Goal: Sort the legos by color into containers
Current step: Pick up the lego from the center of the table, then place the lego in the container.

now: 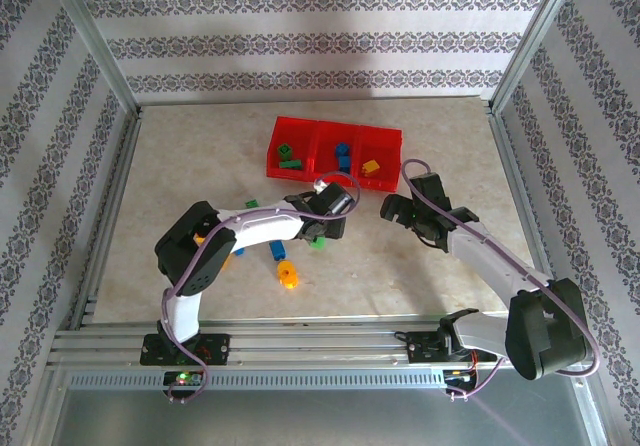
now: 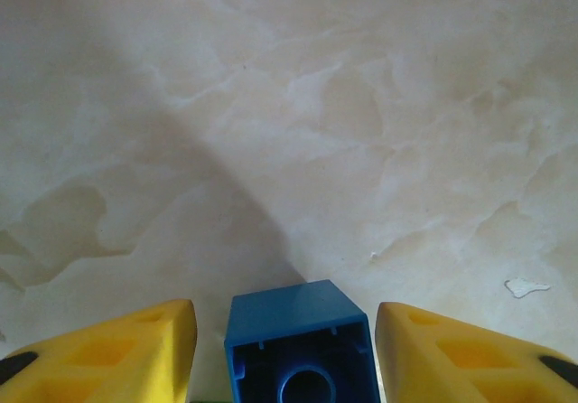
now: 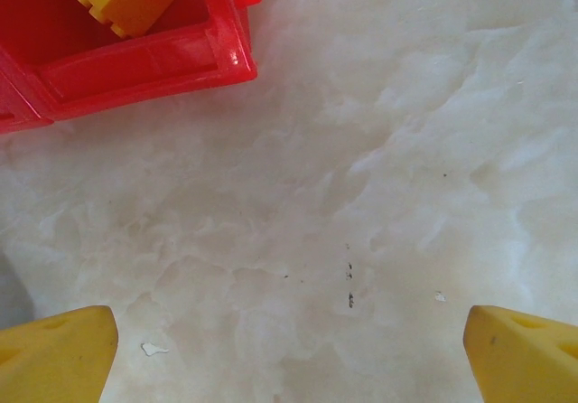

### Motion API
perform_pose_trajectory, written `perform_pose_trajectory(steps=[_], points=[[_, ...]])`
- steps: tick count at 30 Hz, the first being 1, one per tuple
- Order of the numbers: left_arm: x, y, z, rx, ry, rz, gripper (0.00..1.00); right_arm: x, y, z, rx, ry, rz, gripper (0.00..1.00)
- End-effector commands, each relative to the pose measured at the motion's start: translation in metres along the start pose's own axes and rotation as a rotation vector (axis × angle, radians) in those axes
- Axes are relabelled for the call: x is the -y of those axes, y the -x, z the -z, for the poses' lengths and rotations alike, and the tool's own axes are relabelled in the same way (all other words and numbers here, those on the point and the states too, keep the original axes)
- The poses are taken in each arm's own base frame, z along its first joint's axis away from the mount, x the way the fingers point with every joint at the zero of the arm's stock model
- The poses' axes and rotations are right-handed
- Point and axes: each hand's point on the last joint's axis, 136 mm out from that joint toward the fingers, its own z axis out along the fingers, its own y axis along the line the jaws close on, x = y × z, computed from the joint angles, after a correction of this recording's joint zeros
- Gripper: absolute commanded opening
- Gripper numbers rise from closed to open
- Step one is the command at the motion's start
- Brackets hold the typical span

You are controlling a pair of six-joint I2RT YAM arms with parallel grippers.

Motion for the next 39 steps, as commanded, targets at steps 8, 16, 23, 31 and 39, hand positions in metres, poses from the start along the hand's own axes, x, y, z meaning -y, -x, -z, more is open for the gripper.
perform_pose_trajectory(steps=[8, 16, 23, 31, 39], points=[[-0.003, -0.005, -0.007, -0.023, 0.055, -0.061, 0.40, 0.001, 0.007, 0.010, 0.042, 0.023, -0.033, 0.98], [0.002, 0.022, 0.010, 0.051, 0.063, -0.088, 0.29, 0.000, 0.009, 0.019, 0.077, 0.050, -0.030, 0.98], [0.005, 0.078, 0.029, 0.167, 0.056, -0.099, 0.29, 0.001, 0.015, 0.033, 0.126, 0.065, -0.043, 0.98], [-0.008, 0.155, 0.024, 0.267, 0.107, -0.118, 0.28, 0.003, 0.021, 0.045, 0.176, 0.093, -0.082, 0.98], [-0.025, 0.192, 0.001, 0.266, 0.138, -0.103, 0.28, -0.007, 0.025, 0.053, 0.199, 0.163, -0.053, 0.98]])
